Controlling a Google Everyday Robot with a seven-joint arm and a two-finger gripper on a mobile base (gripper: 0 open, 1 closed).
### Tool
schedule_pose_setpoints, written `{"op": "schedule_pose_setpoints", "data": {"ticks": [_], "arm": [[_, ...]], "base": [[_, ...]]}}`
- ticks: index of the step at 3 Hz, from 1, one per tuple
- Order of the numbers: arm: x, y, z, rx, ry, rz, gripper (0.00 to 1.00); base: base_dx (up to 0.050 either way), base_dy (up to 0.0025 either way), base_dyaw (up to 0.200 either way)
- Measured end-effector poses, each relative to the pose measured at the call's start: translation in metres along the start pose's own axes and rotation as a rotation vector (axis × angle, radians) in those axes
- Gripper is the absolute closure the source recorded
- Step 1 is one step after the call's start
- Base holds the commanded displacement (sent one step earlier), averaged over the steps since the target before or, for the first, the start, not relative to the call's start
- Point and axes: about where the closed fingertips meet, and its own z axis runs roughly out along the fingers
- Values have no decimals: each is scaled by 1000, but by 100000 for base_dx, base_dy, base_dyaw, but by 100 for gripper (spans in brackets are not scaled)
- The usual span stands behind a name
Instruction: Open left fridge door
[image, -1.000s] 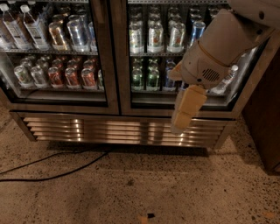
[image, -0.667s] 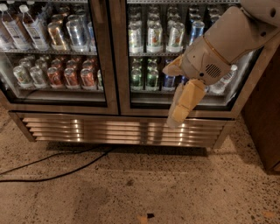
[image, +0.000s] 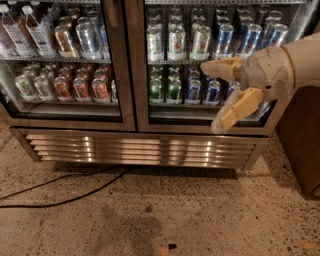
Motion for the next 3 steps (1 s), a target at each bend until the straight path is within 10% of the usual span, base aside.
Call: {"op": "schedule_pose_setpoints", "data": {"ticks": [2,3], "arm": [[-15,5,-9,3,-78,14,0],[-18,7,-2,-97,-221,12,0]], "base": [[0,0,0],[0,0,0]]}}
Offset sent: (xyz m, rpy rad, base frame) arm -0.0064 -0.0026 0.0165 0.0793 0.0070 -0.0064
